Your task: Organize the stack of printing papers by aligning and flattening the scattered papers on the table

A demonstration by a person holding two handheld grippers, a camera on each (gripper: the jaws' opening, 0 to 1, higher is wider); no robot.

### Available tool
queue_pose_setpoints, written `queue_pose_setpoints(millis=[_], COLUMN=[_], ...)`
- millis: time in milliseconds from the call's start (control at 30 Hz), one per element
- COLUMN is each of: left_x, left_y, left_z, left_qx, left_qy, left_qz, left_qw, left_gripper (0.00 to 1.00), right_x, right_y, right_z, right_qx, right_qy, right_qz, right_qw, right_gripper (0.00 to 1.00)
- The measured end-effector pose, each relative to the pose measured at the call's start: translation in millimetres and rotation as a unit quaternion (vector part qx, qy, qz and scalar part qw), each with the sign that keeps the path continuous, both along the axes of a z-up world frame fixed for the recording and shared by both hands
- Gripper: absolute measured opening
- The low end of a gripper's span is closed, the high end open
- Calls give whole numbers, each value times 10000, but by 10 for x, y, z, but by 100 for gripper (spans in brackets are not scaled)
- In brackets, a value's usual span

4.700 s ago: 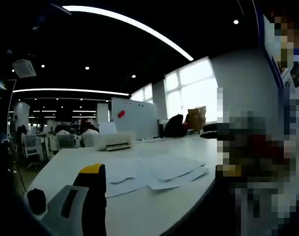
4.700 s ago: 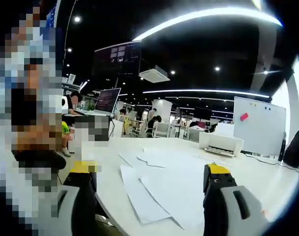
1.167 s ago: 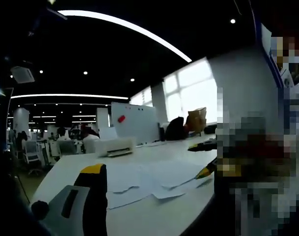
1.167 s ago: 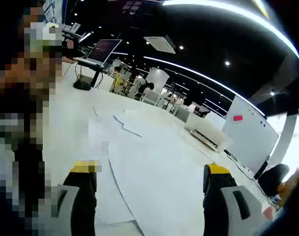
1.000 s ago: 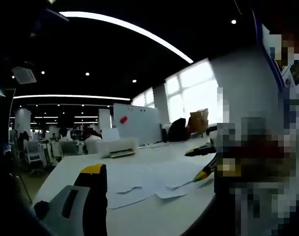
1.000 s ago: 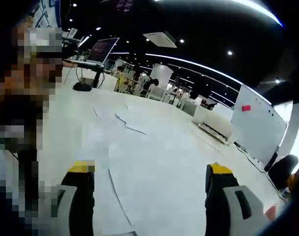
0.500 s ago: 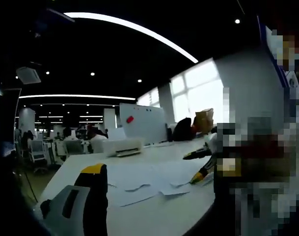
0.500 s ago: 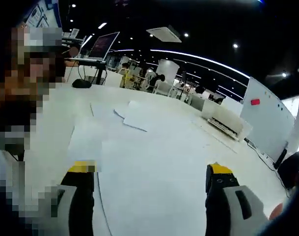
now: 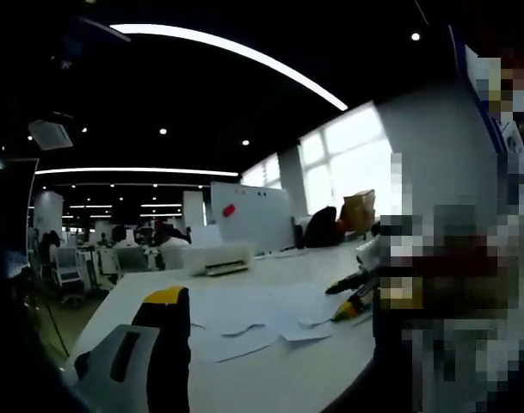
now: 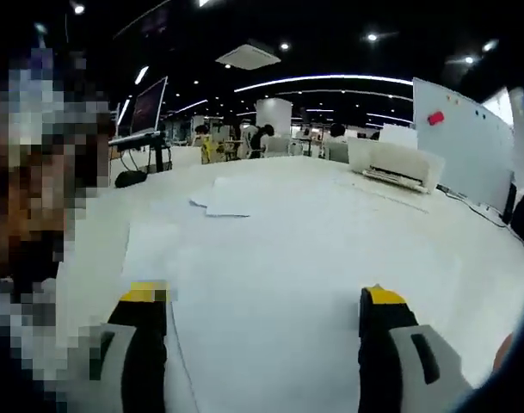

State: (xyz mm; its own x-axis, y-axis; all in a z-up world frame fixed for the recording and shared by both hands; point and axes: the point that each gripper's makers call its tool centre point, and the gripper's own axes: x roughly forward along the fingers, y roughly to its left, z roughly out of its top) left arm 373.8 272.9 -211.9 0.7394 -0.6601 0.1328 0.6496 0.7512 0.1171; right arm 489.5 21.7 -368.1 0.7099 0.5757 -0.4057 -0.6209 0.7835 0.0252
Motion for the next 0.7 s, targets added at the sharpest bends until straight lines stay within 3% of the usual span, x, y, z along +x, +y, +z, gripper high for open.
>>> queue_pose_setpoints(millis=[167,533,700], left_x=[-6,-15,-19], left_y=[6,61,75], left_z=[10,17,10], left_qx=[1,-20,-27], left_qy=[-7,4,27], left_qz=[-2,52,59], left_qw=[10000,10000,10000], left_gripper=[89,86,84], right_x=[-12,-75,-3], right_y=[22,204,220], right_z=[-9,10,12], right_qx=[-13,93,93], right_qy=[-174,-254,-158], right_qz=[64,615,771], right_qw=[9998,9977,9969], right_gripper=[86,37,5])
